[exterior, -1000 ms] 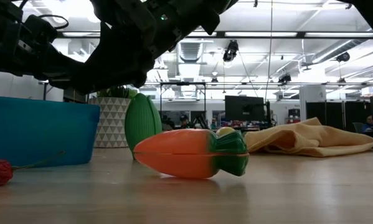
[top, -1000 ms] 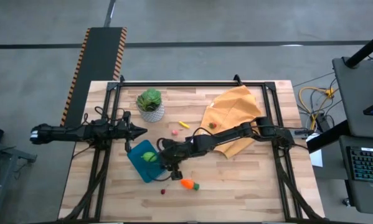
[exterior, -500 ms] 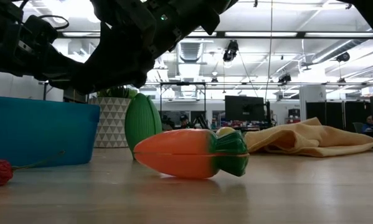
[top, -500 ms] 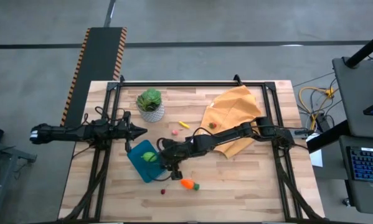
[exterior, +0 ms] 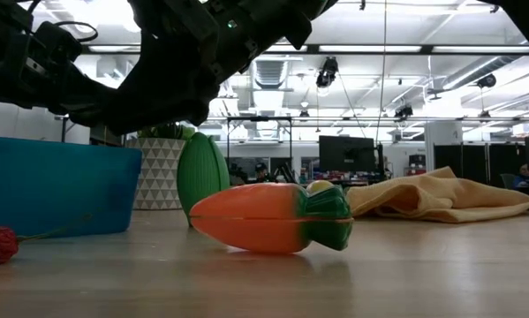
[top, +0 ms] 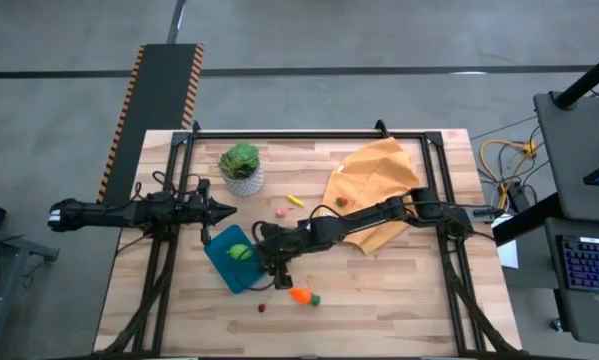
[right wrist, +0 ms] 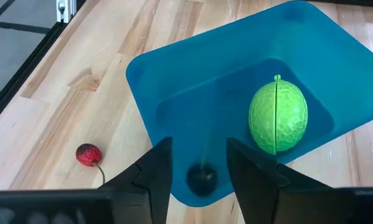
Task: Pick and placing Produce into tupperware
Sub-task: Put the black cherry into the blue bin, then put the red strawberry into the blue bin
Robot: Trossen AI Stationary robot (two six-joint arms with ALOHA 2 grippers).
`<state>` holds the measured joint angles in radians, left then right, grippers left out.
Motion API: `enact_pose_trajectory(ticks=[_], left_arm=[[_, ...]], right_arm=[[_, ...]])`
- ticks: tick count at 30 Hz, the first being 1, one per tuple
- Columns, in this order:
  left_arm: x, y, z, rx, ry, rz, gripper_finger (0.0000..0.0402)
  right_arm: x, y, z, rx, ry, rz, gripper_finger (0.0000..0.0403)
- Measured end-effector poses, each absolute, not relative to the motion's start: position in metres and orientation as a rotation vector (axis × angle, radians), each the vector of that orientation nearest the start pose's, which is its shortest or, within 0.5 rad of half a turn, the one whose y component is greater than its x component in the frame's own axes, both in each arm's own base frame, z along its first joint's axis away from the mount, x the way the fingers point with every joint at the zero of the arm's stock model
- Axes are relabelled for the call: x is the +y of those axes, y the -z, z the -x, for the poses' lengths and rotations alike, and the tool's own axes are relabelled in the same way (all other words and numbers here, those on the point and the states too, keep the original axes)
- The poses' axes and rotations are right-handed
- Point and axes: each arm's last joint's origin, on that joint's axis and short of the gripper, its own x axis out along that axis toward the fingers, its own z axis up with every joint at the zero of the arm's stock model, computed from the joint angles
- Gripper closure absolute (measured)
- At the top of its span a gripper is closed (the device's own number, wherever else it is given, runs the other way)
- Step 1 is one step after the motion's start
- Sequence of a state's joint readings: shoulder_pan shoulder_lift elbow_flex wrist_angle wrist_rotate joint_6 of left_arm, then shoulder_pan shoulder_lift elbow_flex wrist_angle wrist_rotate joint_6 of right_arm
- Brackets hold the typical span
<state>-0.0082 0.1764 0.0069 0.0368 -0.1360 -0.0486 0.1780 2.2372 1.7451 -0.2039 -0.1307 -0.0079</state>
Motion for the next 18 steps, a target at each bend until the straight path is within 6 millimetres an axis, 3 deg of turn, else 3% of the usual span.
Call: enact_pose_trajectory(ticks=[18], left_arm=[[0.003, -0.1548, -0.1073, 0.13, -0.131, 0.039, 0.0402]], right_arm=[[0.0926, -0.1876, -0.4933, 0.686, -0.299, 0.025, 0.0264]])
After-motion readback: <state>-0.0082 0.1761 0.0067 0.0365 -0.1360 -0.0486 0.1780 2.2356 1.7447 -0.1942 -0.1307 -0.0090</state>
